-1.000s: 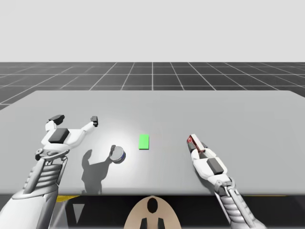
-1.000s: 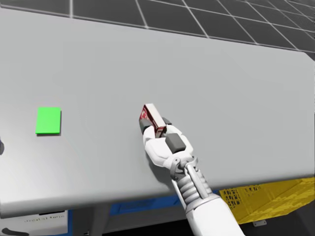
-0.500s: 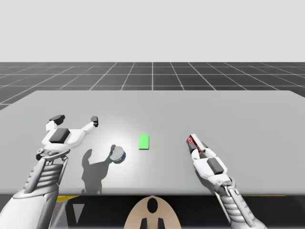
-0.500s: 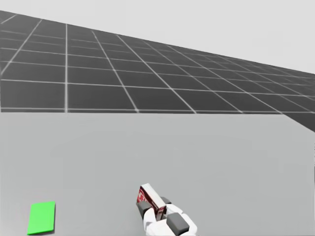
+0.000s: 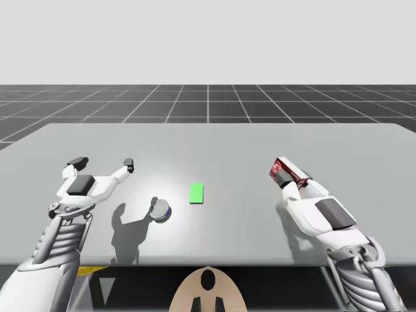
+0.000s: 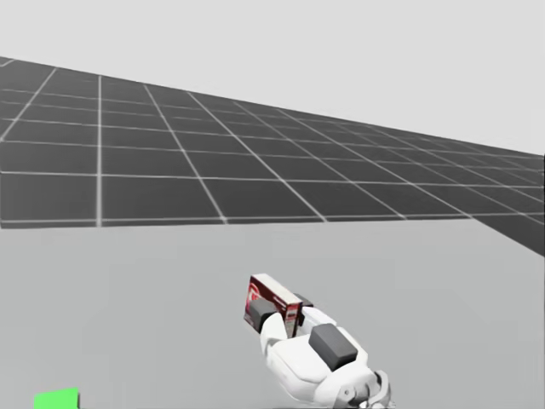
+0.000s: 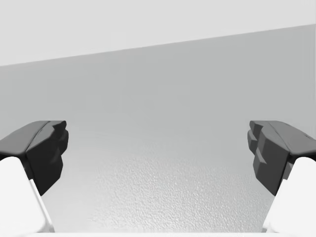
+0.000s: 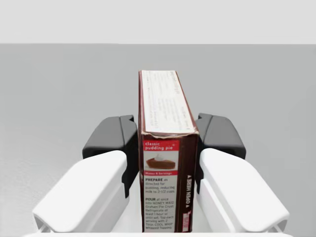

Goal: Look at the card. If it is red, pick the object on the left. If it is green, pick the object on the right.

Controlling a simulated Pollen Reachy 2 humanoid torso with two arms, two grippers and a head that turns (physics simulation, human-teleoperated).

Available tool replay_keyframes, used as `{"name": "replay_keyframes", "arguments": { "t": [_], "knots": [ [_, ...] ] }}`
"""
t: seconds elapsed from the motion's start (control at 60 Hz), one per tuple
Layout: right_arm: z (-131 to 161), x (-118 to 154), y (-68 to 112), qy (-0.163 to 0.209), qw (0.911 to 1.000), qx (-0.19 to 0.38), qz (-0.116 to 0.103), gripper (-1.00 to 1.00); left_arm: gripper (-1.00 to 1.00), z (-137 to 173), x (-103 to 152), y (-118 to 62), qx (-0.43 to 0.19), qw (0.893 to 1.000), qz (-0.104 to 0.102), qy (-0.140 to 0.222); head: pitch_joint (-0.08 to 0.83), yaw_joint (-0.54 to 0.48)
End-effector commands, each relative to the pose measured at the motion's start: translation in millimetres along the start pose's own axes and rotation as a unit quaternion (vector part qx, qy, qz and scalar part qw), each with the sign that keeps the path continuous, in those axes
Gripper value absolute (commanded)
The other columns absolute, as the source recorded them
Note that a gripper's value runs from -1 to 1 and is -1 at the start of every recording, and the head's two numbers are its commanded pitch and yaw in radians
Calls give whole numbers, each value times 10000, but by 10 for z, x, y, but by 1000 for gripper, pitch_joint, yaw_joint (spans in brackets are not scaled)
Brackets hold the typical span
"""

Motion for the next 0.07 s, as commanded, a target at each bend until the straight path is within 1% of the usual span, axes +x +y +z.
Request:
{"name": "replay_keyframes", "arguments": {
  "t": [0.017, 0.067],
  "knots": [
    [11, 718, 14, -798, 9966, 109, 163, 1000, -1000, -1, 5, 8, 6, 10000, 14, -5, 243, -418],
    [30, 891, 23, -987, 9949, 115, 169, 1000, -1000, -1, 7, 11, 9, 10000, 20, -7, 240, -419]
  ]
}}
